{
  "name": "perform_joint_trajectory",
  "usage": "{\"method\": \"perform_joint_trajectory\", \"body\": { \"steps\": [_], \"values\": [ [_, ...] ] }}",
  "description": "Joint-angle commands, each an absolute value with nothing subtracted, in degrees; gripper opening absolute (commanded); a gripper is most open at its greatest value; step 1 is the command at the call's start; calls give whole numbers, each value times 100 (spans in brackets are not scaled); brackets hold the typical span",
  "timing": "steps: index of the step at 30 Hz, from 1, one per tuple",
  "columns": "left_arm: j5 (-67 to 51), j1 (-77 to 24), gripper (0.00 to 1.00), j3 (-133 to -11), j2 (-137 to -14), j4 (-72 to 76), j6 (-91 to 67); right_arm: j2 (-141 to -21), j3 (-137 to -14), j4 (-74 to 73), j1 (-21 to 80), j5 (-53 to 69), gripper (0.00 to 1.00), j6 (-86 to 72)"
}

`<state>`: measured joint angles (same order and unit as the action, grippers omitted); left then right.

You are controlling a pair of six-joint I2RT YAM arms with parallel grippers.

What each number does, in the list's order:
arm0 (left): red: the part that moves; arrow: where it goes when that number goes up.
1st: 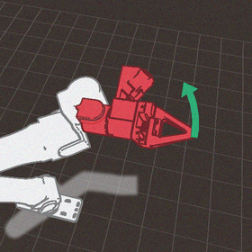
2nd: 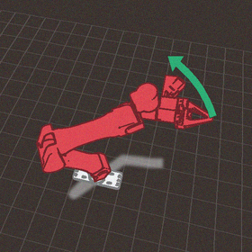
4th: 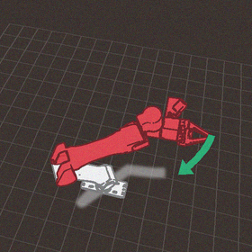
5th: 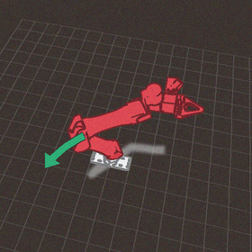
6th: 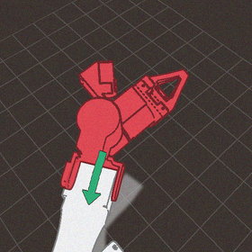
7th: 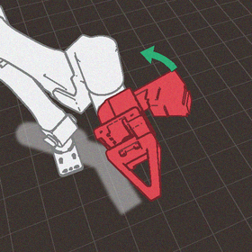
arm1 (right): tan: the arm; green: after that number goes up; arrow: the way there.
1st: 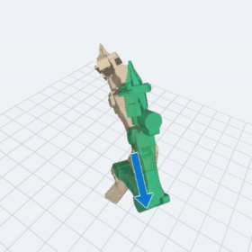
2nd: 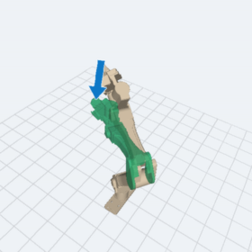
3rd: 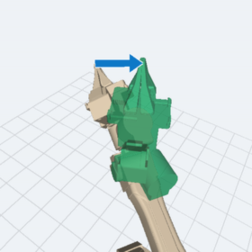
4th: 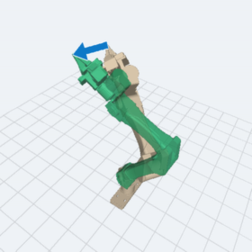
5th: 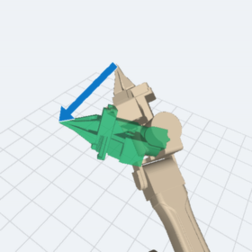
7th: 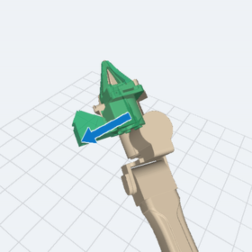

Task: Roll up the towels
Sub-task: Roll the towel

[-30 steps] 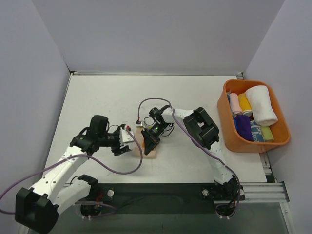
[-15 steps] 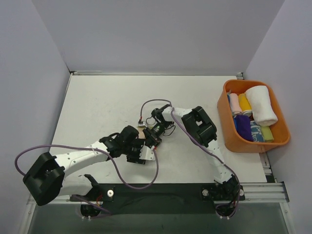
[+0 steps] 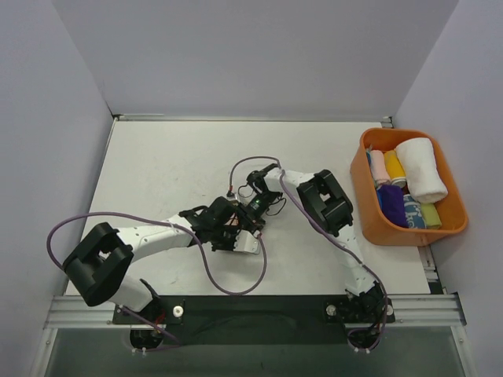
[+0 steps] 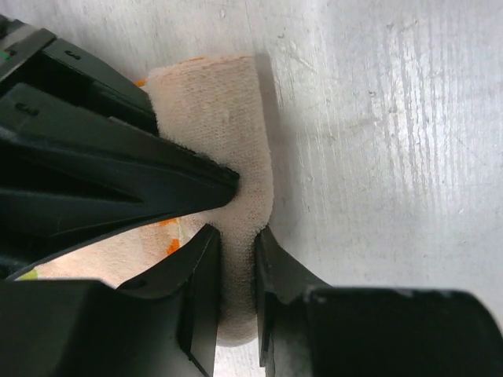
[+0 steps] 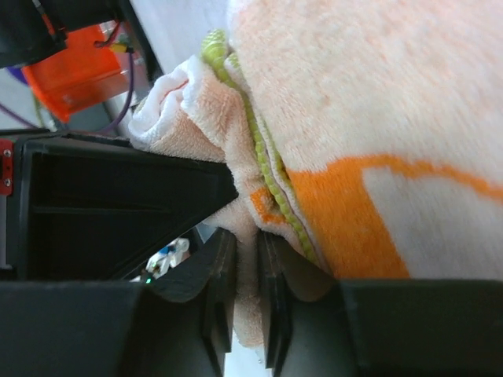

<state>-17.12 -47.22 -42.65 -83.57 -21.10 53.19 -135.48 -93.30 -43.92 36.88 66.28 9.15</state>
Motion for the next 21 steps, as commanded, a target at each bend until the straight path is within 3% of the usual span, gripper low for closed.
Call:
{"method": "perform_joint_trajectory", "body": {
  "steps": [1,2,5,8,16,21],
  "values": [
    [-2609,-4720,6,-4332,-8692,-3418,5116,-13106,-9615,-4219,3296,4896,19,844],
    [-2663,-4702,5,-4377,-8805,-3523,5028,-13017,-9711,-4201,3183,4791,27,783],
    [-3057,-4483,3,-4666,-9096,-3891,4949,-12605,-9791,-4175,2971,4343,36,782],
    [-3575,-4080,3,-5105,-9500,-4427,4992,-12043,-9669,-4035,2708,4140,40,774],
    [-4692,-2936,9,-6731,-11343,-5940,5256,-10302,-7912,-2928,2268,3779,54,589],
    [-4817,-2523,19,-7890,-12268,-6662,5336,-9284,-7226,-2734,2294,3779,59,685]
  ]
}}
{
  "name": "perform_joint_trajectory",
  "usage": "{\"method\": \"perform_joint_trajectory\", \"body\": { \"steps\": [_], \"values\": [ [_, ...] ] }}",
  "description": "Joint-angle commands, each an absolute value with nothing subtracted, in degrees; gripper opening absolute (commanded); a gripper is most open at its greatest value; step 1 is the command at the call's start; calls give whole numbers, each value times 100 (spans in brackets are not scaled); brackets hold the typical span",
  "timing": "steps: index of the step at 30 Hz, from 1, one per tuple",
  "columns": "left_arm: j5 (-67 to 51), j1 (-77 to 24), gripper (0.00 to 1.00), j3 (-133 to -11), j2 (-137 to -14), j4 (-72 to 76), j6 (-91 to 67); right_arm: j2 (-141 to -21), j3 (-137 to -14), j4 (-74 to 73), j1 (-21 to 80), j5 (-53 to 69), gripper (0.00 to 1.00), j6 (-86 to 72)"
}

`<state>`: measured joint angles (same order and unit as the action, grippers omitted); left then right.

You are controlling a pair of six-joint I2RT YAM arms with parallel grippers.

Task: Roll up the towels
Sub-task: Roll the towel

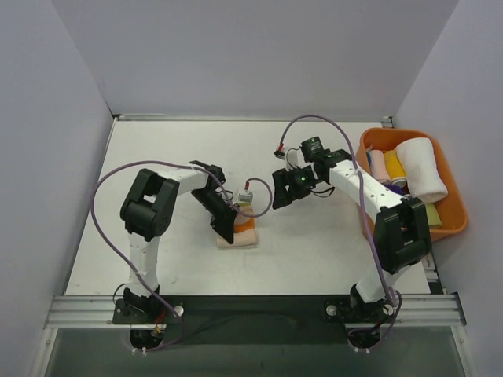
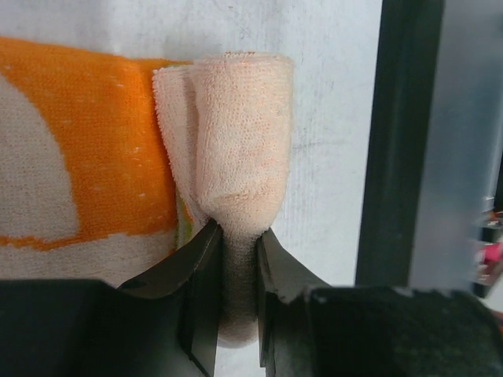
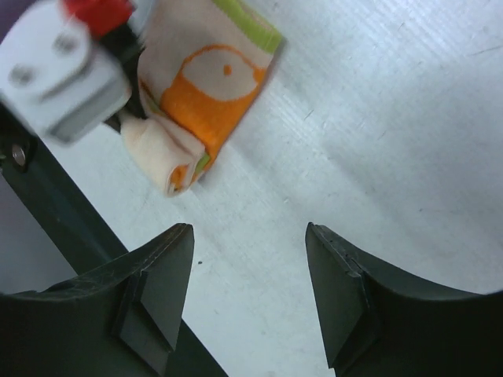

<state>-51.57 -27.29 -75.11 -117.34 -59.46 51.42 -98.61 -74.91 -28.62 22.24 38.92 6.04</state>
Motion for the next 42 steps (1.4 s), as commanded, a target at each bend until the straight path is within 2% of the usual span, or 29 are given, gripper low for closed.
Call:
{"method": "perform_joint_trajectory", "body": {
  "steps": [1,7,10,18,24,27,30,31,36,37,39,40,42],
  "values": [
    [-4782,-2488,19,-8014,-12531,-6680,5274,-9151,-7068,-2725,2311,3771,59,746],
    [-4790,-2321,18,-8972,-13560,-7584,5519,-8219,-6610,-2558,2653,3666,58,1072],
    [-4843,-2285,18,-9175,-13833,-7866,5747,-7998,-6460,-2391,3259,3176,57,1248],
    [-4904,-2224,20,-9448,-14168,-8323,6029,-8955,-6610,-1804,5315,1381,57,2319],
    [-4931,-2162,23,-9475,-14177,-8323,6047,-9666,-6425,-477,5774,1002,58,2882],
    [-4939,-2162,25,-9475,-14177,-8323,6038,-9896,-6284,-282,5836,1080,55,3190],
    [-4939,-2153,26,-9457,-14168,-8279,6012,-10010,-6109,-203,5889,1273,42,3305],
    [-4948,-2136,27,-9457,-14159,-8271,5994,-10028,-6074,-193,5923,1327,35,3322],
    [-4966,-2083,31,-9404,-14107,-8113,5836,-10327,-5880,-237,5985,1406,18,3384],
    [-4992,-2066,33,-9378,-14054,-8043,5810,-10371,-5871,-290,5985,1458,10,3384],
    [-5071,-2013,37,-9255,-13923,-7955,5783,-10450,-5932,-543,5950,1616,0,3244],
    [-5123,-1987,43,-9211,-13870,-7902,5801,-10450,-5976,-667,5915,1756,0,3147],
    [-5238,-1881,48,-9071,-13729,-7823,5810,-10441,-6081,-1131,5836,2170,0,3024]
  ]
}}
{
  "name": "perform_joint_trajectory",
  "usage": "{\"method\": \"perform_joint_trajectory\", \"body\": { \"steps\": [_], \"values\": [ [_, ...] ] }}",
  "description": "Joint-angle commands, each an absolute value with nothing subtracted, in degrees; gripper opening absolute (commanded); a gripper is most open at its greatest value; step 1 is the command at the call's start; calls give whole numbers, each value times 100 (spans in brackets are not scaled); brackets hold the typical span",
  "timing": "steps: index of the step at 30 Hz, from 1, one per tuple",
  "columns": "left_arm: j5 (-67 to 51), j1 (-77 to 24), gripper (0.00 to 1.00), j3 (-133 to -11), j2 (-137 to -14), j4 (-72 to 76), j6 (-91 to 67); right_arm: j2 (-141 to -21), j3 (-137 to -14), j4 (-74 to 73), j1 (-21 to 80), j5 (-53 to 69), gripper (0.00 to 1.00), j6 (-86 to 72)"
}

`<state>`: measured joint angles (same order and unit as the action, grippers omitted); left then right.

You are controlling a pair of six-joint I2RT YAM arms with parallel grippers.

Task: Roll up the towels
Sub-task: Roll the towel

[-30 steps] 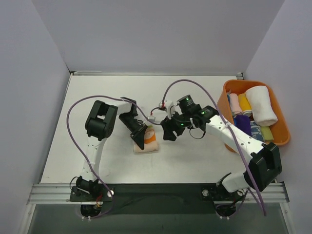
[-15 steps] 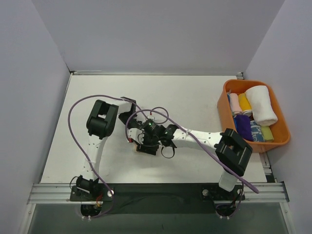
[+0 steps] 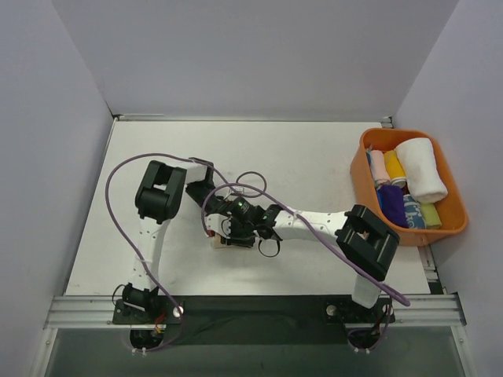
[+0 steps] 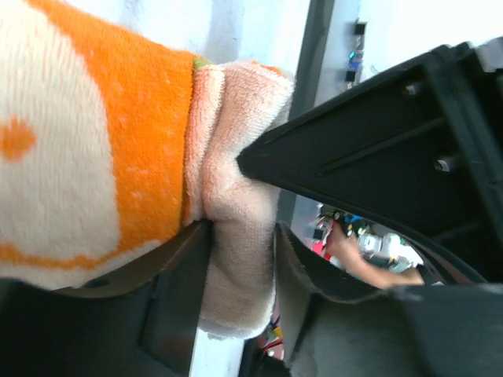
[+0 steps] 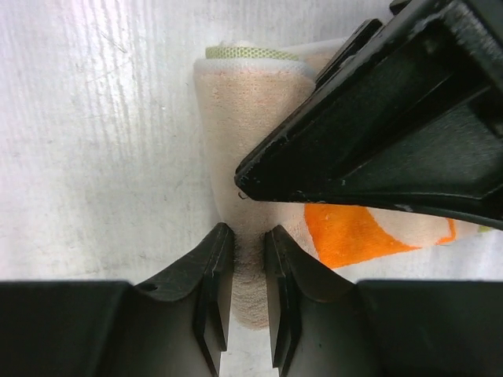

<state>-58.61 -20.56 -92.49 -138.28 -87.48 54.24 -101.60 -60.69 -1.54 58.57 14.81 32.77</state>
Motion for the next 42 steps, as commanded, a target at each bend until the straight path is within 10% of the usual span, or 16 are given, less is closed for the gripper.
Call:
{"method": "perform_joint_trajectory", "body": {
  "steps": [1,25,33,42],
  "values": [
    [-5264,-1837,52,-9027,-13563,-7700,5801,-10441,-6169,-1282,5819,2284,0,2867],
    [-5801,624,61,-5161,-8062,-4344,5026,-12453,-8480,-3884,4404,5703,0,1696],
    [-4124,-1517,70,-3526,-5689,-3051,5300,-13438,-9263,-4341,4228,6354,0,1442],
    [-2259,-3980,74,-3137,-6062,-1610,5203,-13913,-9694,-4421,4148,6486,0,1169]
  ]
}}
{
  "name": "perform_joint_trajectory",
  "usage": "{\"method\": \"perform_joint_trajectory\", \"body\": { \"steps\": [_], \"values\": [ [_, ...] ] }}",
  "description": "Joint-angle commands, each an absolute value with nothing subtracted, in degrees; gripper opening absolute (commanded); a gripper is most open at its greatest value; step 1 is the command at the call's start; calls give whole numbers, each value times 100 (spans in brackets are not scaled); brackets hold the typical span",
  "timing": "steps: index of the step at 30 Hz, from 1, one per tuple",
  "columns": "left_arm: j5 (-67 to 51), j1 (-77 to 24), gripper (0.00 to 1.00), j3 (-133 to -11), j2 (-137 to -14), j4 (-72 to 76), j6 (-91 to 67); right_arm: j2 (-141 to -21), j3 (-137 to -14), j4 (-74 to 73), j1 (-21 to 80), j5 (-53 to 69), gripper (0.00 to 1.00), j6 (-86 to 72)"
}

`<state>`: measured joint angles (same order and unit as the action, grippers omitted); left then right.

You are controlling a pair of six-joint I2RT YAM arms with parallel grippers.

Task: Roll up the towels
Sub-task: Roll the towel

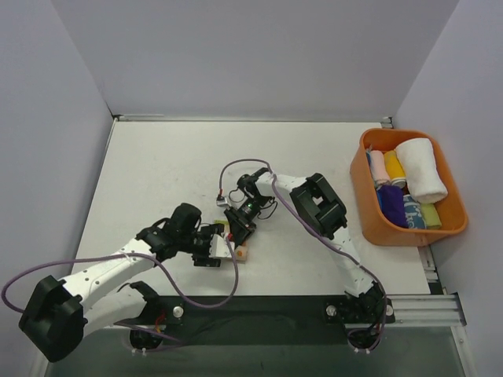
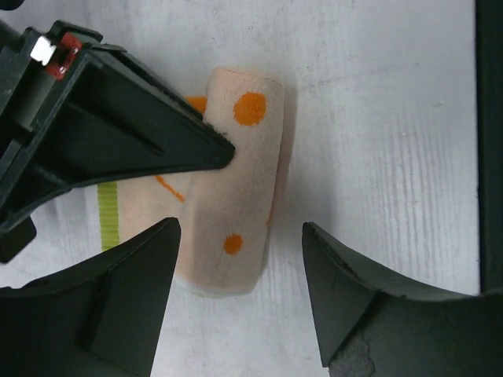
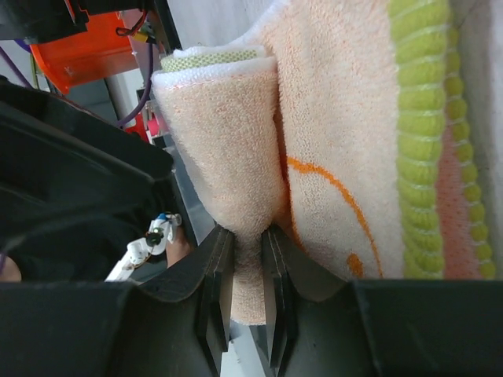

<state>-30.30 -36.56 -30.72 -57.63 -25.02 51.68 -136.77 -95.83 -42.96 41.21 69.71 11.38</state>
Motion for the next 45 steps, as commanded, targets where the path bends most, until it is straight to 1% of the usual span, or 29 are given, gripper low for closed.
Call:
{"method": "perform_joint_trajectory", "body": {
  "steps": [1,3,10,14,15,16,17,18,20,21,22,24,26,33,36,40,43,45],
  "values": [
    [-2215,-4068,74,-3164,-6178,-1530,5186,-13930,-9712,-4421,4131,6504,0,1152],
    [-2057,-4271,73,-3182,-6494,-1354,5177,-13948,-9747,-4412,4113,6487,0,1108],
    [-1381,-4623,62,-2839,-6960,-1081,5124,-13966,-9721,-4412,4078,6390,0,1099],
    [-1266,-4658,39,-2883,-7259,-1309,5036,-13983,-9738,-4412,4052,6372,0,1011],
    [-1274,-4658,31,-2900,-7338,-1423,4984,-13992,-9747,-4403,4043,6329,0,976],
    [-1274,-4658,27,-2935,-7365,-1485,4966,-14018,-9756,-4395,4017,6311,2,932],
    [-1274,-4658,24,-2953,-7383,-1538,4940,-14036,-9782,-4386,3999,6293,7,819],
    [-1274,-4658,18,-2962,-7426,-1642,4887,-14054,-9791,-4377,3964,6276,19,765],
    [-1274,-4658,14,-3032,-7479,-1801,4799,-14115,-9817,-4333,3859,6240,33,503],
    [-1257,-4658,10,-3058,-7479,-1950,4755,-14133,-9826,-4307,3824,6197,36,405],
    [-1257,-4658,8,-3076,-7462,-2012,4711,-14150,-9817,-4289,3788,6144,37,343],
    [-1239,-4667,6,-3085,-7401,-2187,4580,-14133,-9774,-4184,3692,6126,42,133],
    [-1239,-4667,4,-3094,-7348,-2285,4448,-14124,-9747,-4096,3613,6126,43,36],
    [-1335,-4623,0,-3312,-7690,-2619,4140,-14019,-9589,-3929,3542,5950,44,-148],
    [-1494,-4544,0,-3454,-7875,-2777,3955,-13922,-9510,-3858,3507,5828,44,-220],
    [-1512,-4526,0,-3489,-7770,-2768,3850,-13843,-9448,-3771,3437,5616,44,-325],
    [-1696,-4457,0,-3629,-7796,-2909,3814,-13764,-9448,-3744,3358,5590,44,-316],
    [-1959,-4404,0,-3752,-8032,-3137,3955,-13641,-9466,-3718,3331,5555,45,-246]
  ]
}}
